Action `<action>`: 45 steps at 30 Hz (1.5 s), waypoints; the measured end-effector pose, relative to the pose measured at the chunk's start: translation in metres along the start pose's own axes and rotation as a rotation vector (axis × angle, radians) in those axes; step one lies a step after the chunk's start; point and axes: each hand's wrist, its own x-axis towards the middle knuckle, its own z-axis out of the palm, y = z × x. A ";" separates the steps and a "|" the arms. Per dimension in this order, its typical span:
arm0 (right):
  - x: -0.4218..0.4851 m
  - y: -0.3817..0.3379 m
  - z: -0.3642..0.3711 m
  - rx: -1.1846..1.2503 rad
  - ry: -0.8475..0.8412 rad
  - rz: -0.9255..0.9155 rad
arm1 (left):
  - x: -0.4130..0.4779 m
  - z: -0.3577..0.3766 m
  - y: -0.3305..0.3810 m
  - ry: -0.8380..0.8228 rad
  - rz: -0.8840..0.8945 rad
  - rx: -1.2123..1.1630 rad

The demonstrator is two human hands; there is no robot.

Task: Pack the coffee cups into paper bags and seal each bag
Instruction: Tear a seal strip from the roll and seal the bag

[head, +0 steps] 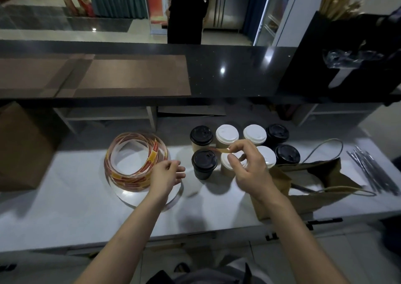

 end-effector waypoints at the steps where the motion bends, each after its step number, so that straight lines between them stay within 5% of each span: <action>1: -0.001 -0.001 -0.003 -0.003 0.006 -0.004 | -0.002 0.005 0.002 -0.014 0.018 0.009; 14: -0.019 -0.030 -0.087 0.121 0.088 -0.083 | -0.054 0.128 0.035 -0.270 0.289 0.163; 29: -0.034 -0.008 -0.164 0.293 -0.104 -0.060 | -0.091 0.195 0.014 -0.519 0.448 0.227; 45: -0.032 0.051 -0.193 0.144 -0.315 -0.009 | -0.105 0.206 -0.015 -0.396 0.471 0.487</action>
